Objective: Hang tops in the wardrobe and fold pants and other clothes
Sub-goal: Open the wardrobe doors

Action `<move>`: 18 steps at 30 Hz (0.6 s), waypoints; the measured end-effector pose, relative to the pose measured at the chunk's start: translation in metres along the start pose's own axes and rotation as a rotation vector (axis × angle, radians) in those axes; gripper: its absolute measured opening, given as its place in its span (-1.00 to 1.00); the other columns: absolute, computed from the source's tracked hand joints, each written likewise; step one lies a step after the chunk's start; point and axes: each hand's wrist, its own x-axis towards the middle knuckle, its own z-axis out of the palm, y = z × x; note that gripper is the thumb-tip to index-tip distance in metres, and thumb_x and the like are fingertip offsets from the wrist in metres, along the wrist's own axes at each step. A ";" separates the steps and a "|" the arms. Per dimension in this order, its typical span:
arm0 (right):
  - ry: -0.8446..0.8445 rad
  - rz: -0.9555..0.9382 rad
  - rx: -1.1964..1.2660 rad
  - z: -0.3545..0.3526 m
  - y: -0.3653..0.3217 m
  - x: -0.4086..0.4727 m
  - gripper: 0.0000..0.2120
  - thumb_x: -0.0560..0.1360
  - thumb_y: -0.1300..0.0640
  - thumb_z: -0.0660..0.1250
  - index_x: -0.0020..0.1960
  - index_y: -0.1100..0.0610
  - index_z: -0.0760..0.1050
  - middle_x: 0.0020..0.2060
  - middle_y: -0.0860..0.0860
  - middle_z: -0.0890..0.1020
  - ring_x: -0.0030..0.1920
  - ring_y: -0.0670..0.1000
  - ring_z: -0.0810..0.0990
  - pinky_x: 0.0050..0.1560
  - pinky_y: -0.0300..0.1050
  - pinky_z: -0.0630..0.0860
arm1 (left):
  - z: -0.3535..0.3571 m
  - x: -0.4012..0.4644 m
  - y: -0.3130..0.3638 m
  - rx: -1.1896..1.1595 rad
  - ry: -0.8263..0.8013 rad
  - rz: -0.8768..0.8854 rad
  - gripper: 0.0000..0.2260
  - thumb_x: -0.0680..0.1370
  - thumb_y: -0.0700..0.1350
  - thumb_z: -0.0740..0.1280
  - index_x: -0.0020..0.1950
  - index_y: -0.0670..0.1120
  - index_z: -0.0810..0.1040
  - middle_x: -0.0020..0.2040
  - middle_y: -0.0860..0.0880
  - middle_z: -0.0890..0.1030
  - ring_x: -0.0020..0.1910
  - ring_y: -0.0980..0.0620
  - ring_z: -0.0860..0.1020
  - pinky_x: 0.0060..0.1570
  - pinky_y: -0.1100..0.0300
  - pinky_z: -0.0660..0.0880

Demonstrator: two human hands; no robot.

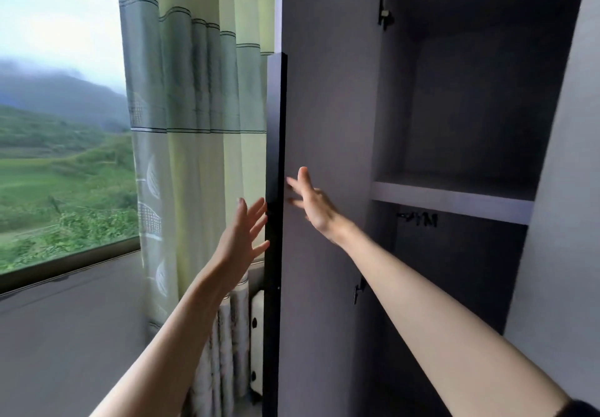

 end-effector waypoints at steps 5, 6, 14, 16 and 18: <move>0.093 -0.017 -0.041 -0.021 0.029 -0.013 -0.46 0.62 -0.17 -0.07 0.46 0.09 0.27 0.44 0.00 0.33 0.42 0.00 0.32 0.36 -0.22 0.16 | 0.007 -0.014 -0.013 0.215 0.016 0.154 -0.61 0.53 0.15 0.11 0.31 0.06 0.41 0.29 0.04 0.51 0.25 0.10 0.49 0.30 0.00 0.40; 0.112 -0.025 -0.096 -0.030 0.038 -0.020 -0.51 0.62 -0.12 0.03 0.45 0.10 0.29 0.41 0.00 0.37 0.39 -0.01 0.37 0.34 -0.24 0.21 | 0.014 -0.015 -0.016 0.256 0.024 0.173 -0.70 0.58 0.07 0.15 0.27 0.06 0.44 0.24 0.05 0.55 0.23 0.12 0.50 0.29 0.02 0.41; 0.215 -0.010 -0.606 -0.157 0.118 -0.095 -0.53 0.58 0.06 0.23 0.46 0.07 0.26 0.41 -0.02 0.37 0.40 -0.03 0.33 0.36 -0.19 0.22 | 0.136 0.006 -0.061 0.615 -0.002 0.485 -0.69 0.58 -0.27 0.18 0.24 0.04 0.46 0.16 0.16 0.53 0.15 0.30 0.49 0.12 0.46 0.36; 0.273 -0.014 -0.734 -0.199 0.134 -0.114 -0.52 0.58 0.06 0.23 0.47 0.06 0.24 0.43 -0.02 0.33 0.43 -0.01 0.28 0.40 -0.14 0.19 | 0.180 0.021 -0.082 0.716 -0.072 0.518 -0.67 0.58 -0.24 0.18 0.33 -0.03 0.44 0.21 0.13 0.50 0.16 0.22 0.46 0.14 0.42 0.32; 0.330 -0.022 -0.880 -0.240 0.149 -0.130 -0.51 0.58 0.08 0.23 0.48 0.09 0.23 0.44 0.00 0.32 0.44 0.00 0.26 0.44 -0.07 0.17 | 0.221 0.034 -0.101 0.732 -0.134 0.514 -0.66 0.59 -0.24 0.17 0.36 -0.05 0.42 0.21 0.12 0.47 0.14 0.21 0.44 0.11 0.50 0.27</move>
